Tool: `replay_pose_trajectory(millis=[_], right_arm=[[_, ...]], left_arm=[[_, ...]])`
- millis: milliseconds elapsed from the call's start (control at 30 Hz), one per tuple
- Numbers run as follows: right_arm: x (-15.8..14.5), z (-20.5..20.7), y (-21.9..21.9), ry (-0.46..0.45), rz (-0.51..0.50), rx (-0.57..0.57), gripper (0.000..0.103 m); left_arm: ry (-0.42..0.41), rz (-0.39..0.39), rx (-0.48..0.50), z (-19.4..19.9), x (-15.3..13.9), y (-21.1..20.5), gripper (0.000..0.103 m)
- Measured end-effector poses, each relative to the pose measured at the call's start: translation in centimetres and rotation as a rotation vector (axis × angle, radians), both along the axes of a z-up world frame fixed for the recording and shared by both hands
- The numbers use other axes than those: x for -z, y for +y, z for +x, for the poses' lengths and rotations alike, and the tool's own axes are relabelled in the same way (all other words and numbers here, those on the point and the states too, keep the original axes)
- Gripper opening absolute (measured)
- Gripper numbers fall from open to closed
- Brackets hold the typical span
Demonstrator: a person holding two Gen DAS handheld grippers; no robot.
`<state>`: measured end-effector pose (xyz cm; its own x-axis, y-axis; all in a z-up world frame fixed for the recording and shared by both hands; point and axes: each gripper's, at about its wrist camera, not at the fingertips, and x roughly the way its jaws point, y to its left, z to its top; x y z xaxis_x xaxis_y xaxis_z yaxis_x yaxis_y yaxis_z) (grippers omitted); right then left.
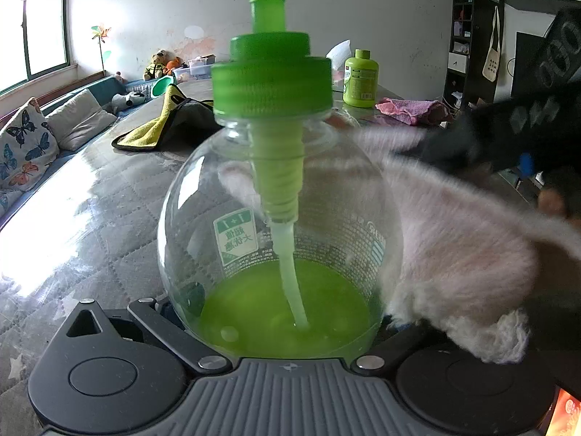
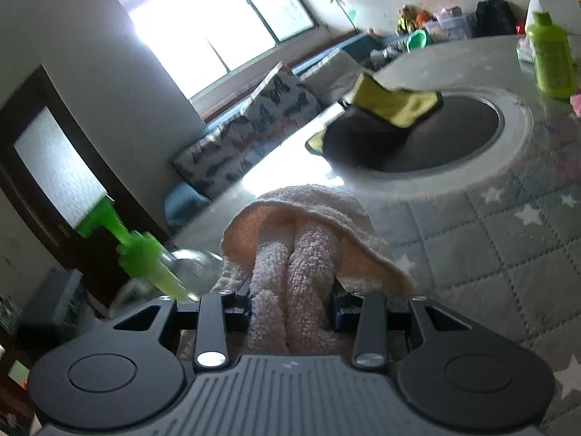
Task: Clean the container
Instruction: 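Rub the towel around the bottle's side with the right gripper while the left gripper holds it, then wipe the bottle's body with the towel in the right gripper while the left gripper holds it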
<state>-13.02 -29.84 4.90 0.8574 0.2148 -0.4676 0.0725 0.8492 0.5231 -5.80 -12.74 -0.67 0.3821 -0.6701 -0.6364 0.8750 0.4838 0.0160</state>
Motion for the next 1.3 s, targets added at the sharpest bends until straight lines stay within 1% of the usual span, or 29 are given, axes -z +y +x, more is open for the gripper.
replay_pose_trajectory(millis=[100, 167, 200, 267, 367, 500, 567, 767, 867, 967, 1133, 1233, 1300], right_arm=[[-1.1, -0.1, 0.1, -0.055, 0.020, 0.011, 0.038], [-1.0, 0.4, 0.3, -0.069, 0.045, 0.020, 0.038], [-0.7, 0.7, 0.4, -0.073, 0.059, 0.027, 0.038], [0.2, 1.1, 0.6, -0.074, 0.053, 0.051, 0.038], [2.0, 1.4, 0.4, -0.047, 0.050, 0.068, 0.038], [4.0, 1.6, -0.5, -0.042, 0.117, 0.067, 0.038], [4.4, 1.7, -1.0, -0.050, 0.149, 0.064, 0.038], [5.3, 0.9, -1.8, -0.158, 0.248, 0.043, 0.038], [5.1, 0.3, -2.3, -0.238, 0.295, 0.019, 0.038], [4.8, 0.1, -2.1, -0.282, 0.303, -0.013, 0.041], [5.1, 0.8, -2.2, -0.229, 0.288, 0.001, 0.041], [5.5, 1.3, -2.3, -0.173, 0.275, 0.022, 0.041], [5.9, 1.9, -2.2, -0.117, 0.250, 0.035, 0.041]], left_arm=[[0.002, -0.001, 0.000, 0.0, -0.2, 0.1, 0.103], [0.000, -0.001, 0.000, 0.0, 0.1, 0.0, 0.103], [0.001, -0.001, 0.000, -0.1, 0.1, 0.0, 0.103], [0.000, -0.001, 0.000, -0.1, 0.0, 0.1, 0.103], [0.000, -0.001, 0.000, -0.1, 0.0, 0.2, 0.103], [0.000, -0.001, 0.000, -0.1, 0.0, 0.3, 0.103], [0.000, -0.002, 0.000, -0.1, 0.0, 0.3, 0.103], [0.002, -0.003, 0.000, 0.0, 0.0, 0.4, 0.103], [0.001, -0.003, 0.000, 0.1, 0.0, 0.4, 0.103], [0.001, -0.002, 0.000, 0.2, 0.0, 0.5, 0.103], [0.001, -0.002, 0.000, 0.1, 0.0, 0.5, 0.103], [0.001, -0.002, 0.000, 0.1, 0.0, 0.5, 0.103], [0.001, -0.003, 0.000, 0.1, 0.0, 0.5, 0.103]])
